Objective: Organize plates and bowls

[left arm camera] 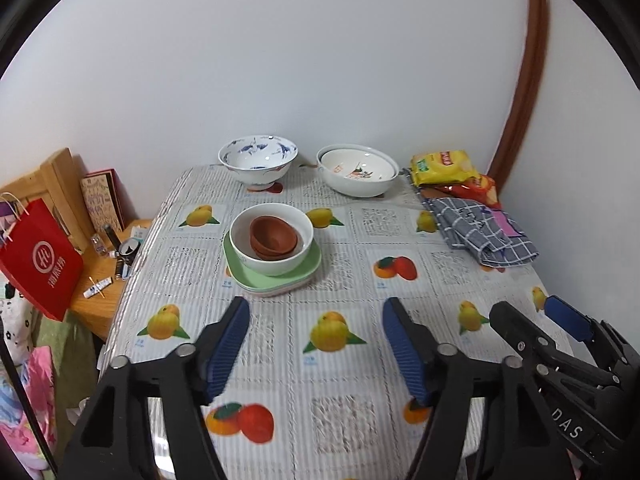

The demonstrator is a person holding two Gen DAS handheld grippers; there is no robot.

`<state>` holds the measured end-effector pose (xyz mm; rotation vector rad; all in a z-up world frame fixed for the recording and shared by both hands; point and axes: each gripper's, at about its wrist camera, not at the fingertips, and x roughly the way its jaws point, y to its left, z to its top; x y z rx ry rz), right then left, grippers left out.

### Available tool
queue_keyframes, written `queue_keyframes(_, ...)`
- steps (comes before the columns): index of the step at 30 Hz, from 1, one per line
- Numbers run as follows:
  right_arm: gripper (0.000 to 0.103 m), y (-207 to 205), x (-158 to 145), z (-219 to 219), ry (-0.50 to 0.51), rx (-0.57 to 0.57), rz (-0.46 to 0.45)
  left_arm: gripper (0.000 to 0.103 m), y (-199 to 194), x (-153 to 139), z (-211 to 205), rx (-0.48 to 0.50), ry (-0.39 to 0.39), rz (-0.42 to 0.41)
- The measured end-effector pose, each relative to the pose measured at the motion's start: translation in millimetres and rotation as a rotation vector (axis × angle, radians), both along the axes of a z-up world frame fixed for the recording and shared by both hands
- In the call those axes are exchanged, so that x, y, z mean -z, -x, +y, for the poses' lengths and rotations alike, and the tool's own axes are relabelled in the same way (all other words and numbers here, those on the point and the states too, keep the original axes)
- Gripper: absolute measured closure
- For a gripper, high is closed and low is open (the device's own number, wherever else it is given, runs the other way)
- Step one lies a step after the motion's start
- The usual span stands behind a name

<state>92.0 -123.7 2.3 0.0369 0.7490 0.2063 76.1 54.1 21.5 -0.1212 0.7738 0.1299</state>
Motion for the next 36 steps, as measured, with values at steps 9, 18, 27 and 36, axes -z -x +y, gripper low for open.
queue_keyframes(9,0.013,60,-14,-32,0.044,0.028,-0.054,0.008,50,-10,-24,-0.023,-0.045,-0.036)
queue_keyframes(18,0.012,90,-17,-52,0.041,0.051,-0.081,0.008,76,-15,-39,-0.008,-0.057,-0.054)
queue_keyframes(27,0.012,101,-19,-63,0.04,0.076,-0.091,0.008,82,-16,-45,-0.006,-0.052,-0.055)
queue_keyframes(36,0.012,103,-17,-68,0.031,0.074,-0.084,0.008,84,-16,-46,-0.004,-0.046,-0.054)
